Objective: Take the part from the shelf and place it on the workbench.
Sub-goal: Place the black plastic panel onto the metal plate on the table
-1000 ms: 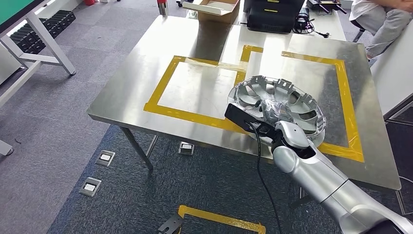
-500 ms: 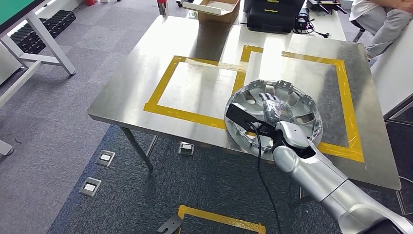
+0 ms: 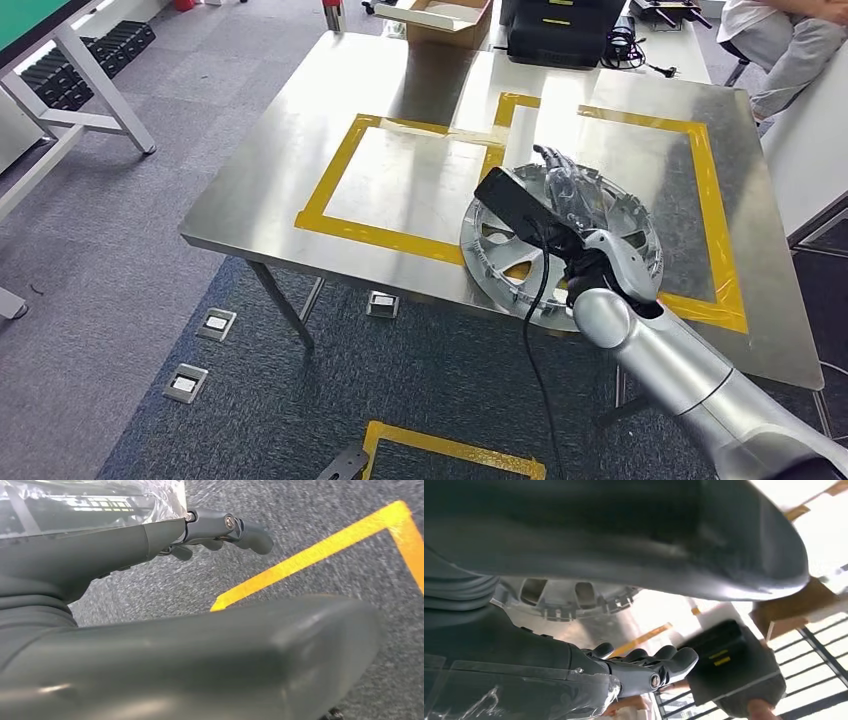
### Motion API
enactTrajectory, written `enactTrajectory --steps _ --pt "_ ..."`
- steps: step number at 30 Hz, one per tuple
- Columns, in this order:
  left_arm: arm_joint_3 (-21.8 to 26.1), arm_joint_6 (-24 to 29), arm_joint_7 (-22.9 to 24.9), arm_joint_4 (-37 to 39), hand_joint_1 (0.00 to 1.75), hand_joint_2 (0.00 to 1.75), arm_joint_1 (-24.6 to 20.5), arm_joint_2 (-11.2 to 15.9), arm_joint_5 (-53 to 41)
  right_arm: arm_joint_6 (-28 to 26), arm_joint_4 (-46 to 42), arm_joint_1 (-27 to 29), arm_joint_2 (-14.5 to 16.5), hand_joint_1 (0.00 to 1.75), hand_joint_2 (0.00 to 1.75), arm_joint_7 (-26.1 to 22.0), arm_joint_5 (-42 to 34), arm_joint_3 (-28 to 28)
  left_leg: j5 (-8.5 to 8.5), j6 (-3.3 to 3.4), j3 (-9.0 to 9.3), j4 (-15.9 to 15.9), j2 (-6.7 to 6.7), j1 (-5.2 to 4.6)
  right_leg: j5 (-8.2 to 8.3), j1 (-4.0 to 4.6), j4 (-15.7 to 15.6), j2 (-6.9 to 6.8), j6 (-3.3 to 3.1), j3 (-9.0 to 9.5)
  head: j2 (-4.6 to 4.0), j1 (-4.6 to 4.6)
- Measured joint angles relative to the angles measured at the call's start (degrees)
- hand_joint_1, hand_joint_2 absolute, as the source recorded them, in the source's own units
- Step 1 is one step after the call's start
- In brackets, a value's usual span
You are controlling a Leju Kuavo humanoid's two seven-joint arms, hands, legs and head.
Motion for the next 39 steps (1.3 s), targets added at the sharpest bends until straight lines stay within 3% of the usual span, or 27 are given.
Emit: enactTrajectory --steps 4,9,16,26,39 --pt "0.38 2.09 -0.06 0.23 0.0 0.0 1.23 0.12 0.07 -4.49 -10.4 0.71 -3.36 0.0 0.0 -2.75 -3.65 -3.16 -0.01 0.01 0.01 0.0 0.04 -0.01 0.0 0.0 -0.05 0.05 0.0 0.01 0.0 -0.01" --pt "1.36 3.52 -0.12 0.55 0.0 0.0 2.83 0.29 1.47 -9.26 -23.26 4.22 -7.19 0.0 0.0 -10.25 -9.0 -6.96 -0.03 0.04 0.03 0.0 0.08 -0.02 0.0 0.0 -0.08 0.08 0.0 0.04 0.0 0.0" --pt "2.62 3.97 0.63 1.13 0.0 0.0 4.41 0.63 2.63 -12.13 -34.95 9.72 -9.56 0.0 0.0 -19.33 -13.76 -10.42 -0.04 0.04 0.06 -0.01 0.09 -0.01 0.0 0.0 -0.1 0.07 0.0 0.07 0.0 -0.01" --pt "3.1 5.22 -3.46 1.27 0.0 0.0 4.5 0.8 3.15 -13.25 -41.74 14.51 -11.69 0.0 0.0 -20.78 -13.95 -12.7 -0.04 0.05 0.12 -0.01 0.09 -0.01 0.01 0.0 -0.1 0.08 0.01 0.15 0.0 0.0" --pt "4.17 4.74 -1.04 1.29 0.0 0.0 4.51 1.0 4.15 -13.59 -44.12 16.94 -12.53 0.0 0.0 -21.56 -12.89 -14.0 -0.08 0.12 0.11 0.04 0.09 -0.06 0.04 -0.07 -0.15 0.07 0.08 0.17 0.0 -0.01"
